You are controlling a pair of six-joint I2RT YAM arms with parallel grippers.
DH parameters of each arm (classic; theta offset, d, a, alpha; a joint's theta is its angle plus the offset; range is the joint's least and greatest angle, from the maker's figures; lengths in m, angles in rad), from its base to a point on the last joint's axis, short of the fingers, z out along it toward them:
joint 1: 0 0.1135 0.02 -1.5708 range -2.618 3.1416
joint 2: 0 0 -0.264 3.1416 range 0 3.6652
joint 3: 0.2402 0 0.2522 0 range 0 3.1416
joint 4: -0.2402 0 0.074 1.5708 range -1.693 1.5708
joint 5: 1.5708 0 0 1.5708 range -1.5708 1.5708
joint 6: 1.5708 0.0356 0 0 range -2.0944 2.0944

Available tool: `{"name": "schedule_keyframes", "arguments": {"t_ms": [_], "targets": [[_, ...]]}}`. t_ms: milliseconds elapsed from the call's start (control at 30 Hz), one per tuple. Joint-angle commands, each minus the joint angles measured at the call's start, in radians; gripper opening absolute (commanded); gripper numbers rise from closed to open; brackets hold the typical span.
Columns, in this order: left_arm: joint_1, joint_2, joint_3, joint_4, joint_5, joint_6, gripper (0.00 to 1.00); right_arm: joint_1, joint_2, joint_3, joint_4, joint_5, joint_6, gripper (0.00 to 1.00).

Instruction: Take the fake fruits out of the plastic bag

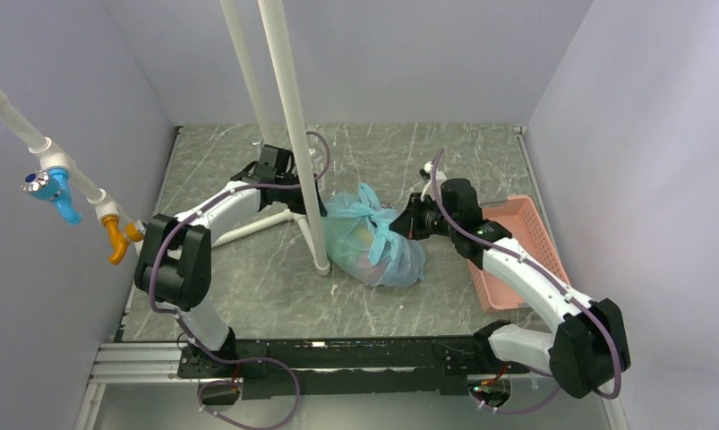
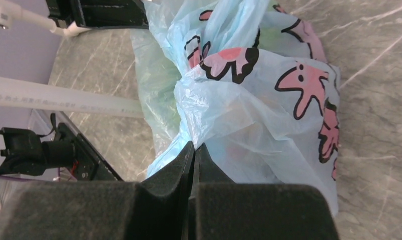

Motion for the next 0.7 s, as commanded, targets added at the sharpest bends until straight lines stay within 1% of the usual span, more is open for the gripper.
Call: {"name": "schedule_keyframes", "arguments": {"t_ms": [0,133,167,200,300,367,400,433,467,500,533,667], "targets": [[0.007,-0.074,-0.015,0.065,0.026,0.002,0.04,-0.003,0.064,0.058,0.051,-0.102,-0.024,0.0],[0.008,-0.088,-0.017,0.078,0.025,0.014,0.43,0.004,0.103,0.085,0.07,-0.136,-0.015,0.0],[0.007,-0.095,-0.019,0.081,0.023,0.015,0.49,0.007,0.11,0.092,0.072,-0.139,-0.014,0.0],[0.007,-0.105,-0.023,0.088,0.02,0.017,0.53,0.01,0.116,0.098,0.07,-0.142,-0.017,0.0],[0.007,-0.15,-0.06,0.134,-0.004,0.017,0.6,0.021,0.138,0.117,0.063,-0.161,-0.028,0.0],[0.001,-0.189,-0.092,0.174,-0.02,0.022,0.67,0.031,0.154,0.127,0.055,-0.174,-0.036,0.0],[-0.005,-0.207,-0.105,0.189,-0.034,0.026,0.69,0.036,0.161,0.132,0.05,-0.176,-0.04,0.0],[-0.016,-0.224,-0.115,0.201,-0.049,0.036,0.75,0.039,0.17,0.138,0.045,-0.178,-0.043,0.0],[-0.027,-0.237,-0.123,0.211,-0.058,0.048,0.76,0.045,0.178,0.143,0.043,-0.183,-0.046,0.0],[-0.039,-0.247,-0.131,0.217,-0.068,0.061,0.83,0.051,0.181,0.149,0.039,-0.185,-0.048,0.0],[-0.051,-0.251,-0.134,0.22,-0.078,0.07,0.87,0.057,0.185,0.151,0.039,-0.184,-0.049,0.0],[-0.087,-0.221,-0.114,0.191,-0.076,0.095,0.88,0.083,0.188,0.156,0.042,-0.178,-0.049,0.0]]}}
